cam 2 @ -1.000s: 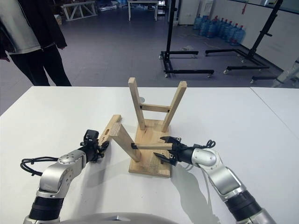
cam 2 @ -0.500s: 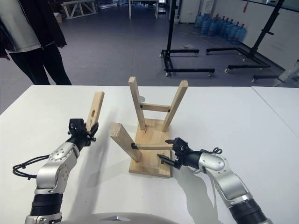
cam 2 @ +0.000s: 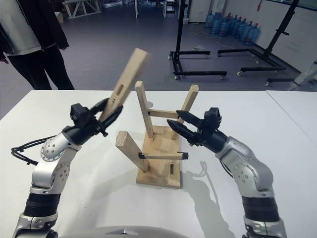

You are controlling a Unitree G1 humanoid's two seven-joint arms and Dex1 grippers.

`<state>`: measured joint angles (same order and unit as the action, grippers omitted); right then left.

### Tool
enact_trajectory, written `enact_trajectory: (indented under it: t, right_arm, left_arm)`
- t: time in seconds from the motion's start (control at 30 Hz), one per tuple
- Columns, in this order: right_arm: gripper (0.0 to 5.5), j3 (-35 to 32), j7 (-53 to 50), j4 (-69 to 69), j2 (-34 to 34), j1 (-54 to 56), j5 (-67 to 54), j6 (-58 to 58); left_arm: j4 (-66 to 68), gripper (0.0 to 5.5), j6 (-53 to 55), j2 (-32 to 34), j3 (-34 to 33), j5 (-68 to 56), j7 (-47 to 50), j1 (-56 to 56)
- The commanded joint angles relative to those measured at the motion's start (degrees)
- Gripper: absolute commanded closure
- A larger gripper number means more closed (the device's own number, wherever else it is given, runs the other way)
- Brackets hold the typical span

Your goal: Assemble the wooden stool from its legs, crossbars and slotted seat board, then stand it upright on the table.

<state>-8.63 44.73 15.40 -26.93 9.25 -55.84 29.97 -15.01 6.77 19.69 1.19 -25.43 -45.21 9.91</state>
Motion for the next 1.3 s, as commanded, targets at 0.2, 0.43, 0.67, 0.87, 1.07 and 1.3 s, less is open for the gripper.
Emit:
enact_trajectory:
  t: [0.2,0.43,0.67,0.87,1.07,1.3]
  right_arm:
    - [1.95,2.40,5.74,-5.46,4.99,6.80,-2.99,2.89]
    - [1.95,3.83,7.51,-10.27,10.02,12.04,-3.56,4.41]
    - [1.95,0.94,6.13,-10.42,10.78,13.02,-9.73,11.01]
    - [2.14,2.57,4.78,-10.03,12.37,13.26,-7.60,11.20]
    - [3.30,3.28,5.78,-9.72,12.44,12.59,-6.09,11.42]
    - [3.36,3.28,7.13,-9.70,11.89,12.63,-5.96,12.11]
  left_arm:
    - [10.49,3.45,25.66,4.94,-0.88,-22.56,-17.45,13.21]
    - [21.87,3.45,30.39,5.56,1.15,-22.31,-28.50,20.15]
    - [25.16,3.45,28.63,4.23,2.25,-18.25,-30.50,20.91]
    - [24.28,3.45,29.30,3.71,2.57,-17.56,-31.55,20.66]
    - [23.84,3.45,30.04,3.48,2.06,-18.00,-31.85,20.66]
    - [24.04,3.45,28.84,3.09,2.09,-16.92,-31.50,20.52]
